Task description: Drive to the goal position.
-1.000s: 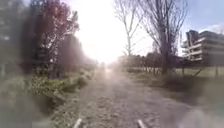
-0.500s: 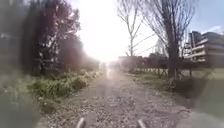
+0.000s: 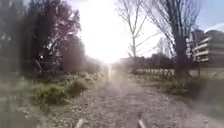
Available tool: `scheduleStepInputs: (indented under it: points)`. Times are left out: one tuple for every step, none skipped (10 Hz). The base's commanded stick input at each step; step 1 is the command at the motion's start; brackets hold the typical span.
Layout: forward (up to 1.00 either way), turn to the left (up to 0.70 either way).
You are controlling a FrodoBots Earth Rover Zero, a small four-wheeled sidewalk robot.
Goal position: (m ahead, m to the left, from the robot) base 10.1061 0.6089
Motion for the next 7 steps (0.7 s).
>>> scheduleStepInputs:
  points:
    - [0.70,0.00]
    - [0.70,0.00]
    - [0.70,0.00]
    - [0.70,0.00]
    - [0.70,0.00]
    - [0.70,0.00]
    - [0.70,0.00]
